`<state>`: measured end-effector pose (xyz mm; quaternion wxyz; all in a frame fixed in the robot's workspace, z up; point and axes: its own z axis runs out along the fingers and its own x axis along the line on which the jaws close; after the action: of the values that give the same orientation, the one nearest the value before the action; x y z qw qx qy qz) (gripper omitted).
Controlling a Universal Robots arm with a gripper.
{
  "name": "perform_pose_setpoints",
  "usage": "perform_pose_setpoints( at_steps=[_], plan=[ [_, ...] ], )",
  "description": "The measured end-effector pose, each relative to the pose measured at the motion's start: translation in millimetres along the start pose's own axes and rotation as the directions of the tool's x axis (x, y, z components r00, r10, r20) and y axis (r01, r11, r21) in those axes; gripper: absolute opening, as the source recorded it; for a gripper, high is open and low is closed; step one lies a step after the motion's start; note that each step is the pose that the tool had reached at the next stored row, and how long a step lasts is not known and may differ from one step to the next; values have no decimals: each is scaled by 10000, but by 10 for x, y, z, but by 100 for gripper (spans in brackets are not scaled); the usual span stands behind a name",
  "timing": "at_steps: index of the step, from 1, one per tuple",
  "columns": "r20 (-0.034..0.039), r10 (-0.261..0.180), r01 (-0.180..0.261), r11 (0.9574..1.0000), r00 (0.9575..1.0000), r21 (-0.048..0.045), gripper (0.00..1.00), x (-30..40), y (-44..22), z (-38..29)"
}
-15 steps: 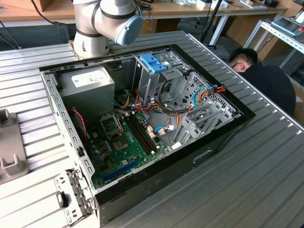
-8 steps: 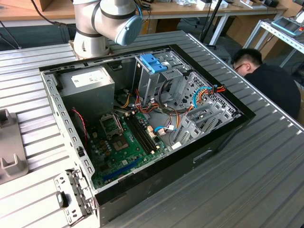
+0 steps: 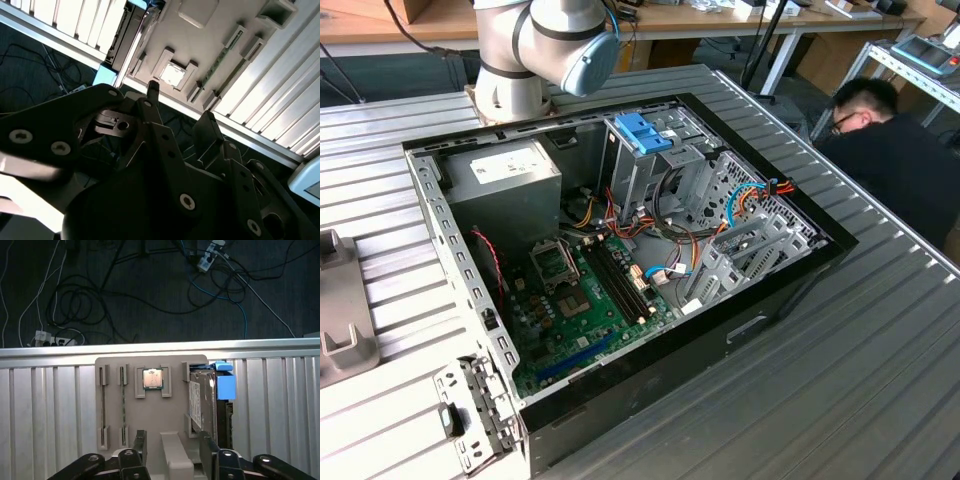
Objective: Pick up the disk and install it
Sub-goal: 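Pick up the disk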
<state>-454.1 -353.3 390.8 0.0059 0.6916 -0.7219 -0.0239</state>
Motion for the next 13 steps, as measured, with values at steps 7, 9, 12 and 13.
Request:
perform_pose_setpoints(
  at_steps=[7, 9, 12, 13],
  plan=[
    [0, 1, -1, 10000, 10000, -1, 54, -92, 3, 25],
    [0, 0, 0, 10000, 10000, 0, 54, -126, 4, 37],
    [0, 0, 0, 10000, 10000, -1, 54, -173, 5, 59],
    [0, 0, 0, 10000, 10000, 0, 54, -188, 5, 68]
  ],
)
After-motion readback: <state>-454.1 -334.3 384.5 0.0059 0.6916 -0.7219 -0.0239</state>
